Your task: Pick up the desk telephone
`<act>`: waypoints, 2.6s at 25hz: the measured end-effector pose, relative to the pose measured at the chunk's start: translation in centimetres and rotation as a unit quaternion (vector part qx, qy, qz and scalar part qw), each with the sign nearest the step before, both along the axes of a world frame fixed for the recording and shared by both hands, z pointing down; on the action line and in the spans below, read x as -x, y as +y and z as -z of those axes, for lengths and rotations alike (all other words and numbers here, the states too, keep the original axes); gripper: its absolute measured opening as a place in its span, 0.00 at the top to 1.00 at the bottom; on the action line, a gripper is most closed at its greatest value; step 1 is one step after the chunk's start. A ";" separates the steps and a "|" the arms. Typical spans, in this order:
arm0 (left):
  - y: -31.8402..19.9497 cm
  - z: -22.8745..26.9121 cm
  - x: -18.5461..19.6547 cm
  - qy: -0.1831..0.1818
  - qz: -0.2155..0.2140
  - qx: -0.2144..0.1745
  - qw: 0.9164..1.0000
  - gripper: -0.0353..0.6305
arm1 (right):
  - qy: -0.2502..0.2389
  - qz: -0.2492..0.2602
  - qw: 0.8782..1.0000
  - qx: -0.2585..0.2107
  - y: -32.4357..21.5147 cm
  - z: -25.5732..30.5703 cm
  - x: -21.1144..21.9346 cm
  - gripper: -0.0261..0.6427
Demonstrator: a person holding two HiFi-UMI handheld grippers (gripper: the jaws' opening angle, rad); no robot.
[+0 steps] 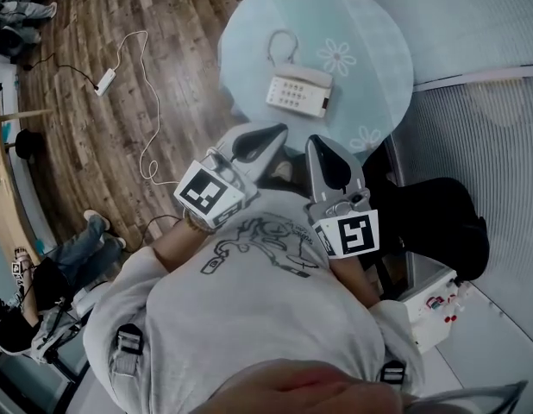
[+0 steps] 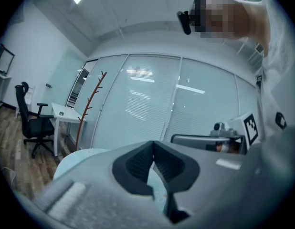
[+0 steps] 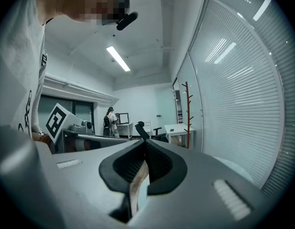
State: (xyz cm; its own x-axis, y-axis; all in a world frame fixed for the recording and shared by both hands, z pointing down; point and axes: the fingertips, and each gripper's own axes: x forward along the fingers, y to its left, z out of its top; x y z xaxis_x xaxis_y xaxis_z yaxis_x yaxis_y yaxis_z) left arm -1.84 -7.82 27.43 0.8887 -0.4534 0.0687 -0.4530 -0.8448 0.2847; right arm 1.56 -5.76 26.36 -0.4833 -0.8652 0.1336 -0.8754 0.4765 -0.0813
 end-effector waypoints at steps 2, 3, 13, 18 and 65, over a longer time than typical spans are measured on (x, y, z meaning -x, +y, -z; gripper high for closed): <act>-1.0 -0.8 -0.2 -0.007 0.000 0.005 1.000 0.94 | 0.002 0.000 1.000 0.007 -1.0 -0.7 -0.3 0.95; -1.5 -1.3 -0.3 -0.010 0.000 0.009 1.000 0.94 | 0.003 -0.001 1.000 0.011 -1.6 -1.1 -0.4 0.95; -6.1 -7.6 -1.7 -0.033 0.001 0.044 0.998 0.85 | 0.024 -0.006 0.998 0.063 -6.0 -7.7 -2.8 0.88; -8.8 -12.5 -2.8 -0.049 0.000 0.065 0.997 0.77 | 0.026 -0.015 0.995 0.096 -8.2 -12.2 -4.5 0.77; -19.9 -49.4 -6.2 -0.205 0.026 0.253 0.945 0.36 | -0.050 -0.087 0.937 0.334 -17.6 -49.2 -12.7 0.39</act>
State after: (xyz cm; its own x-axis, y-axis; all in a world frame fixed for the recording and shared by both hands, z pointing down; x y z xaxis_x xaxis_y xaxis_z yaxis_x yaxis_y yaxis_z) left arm 4.33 -27.69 76.80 0.7179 -0.3118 0.6225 -0.6497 -0.6213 0.4380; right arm 14.22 -23.33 75.55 -0.3823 -0.6712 0.6351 -0.9071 0.1415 -0.3965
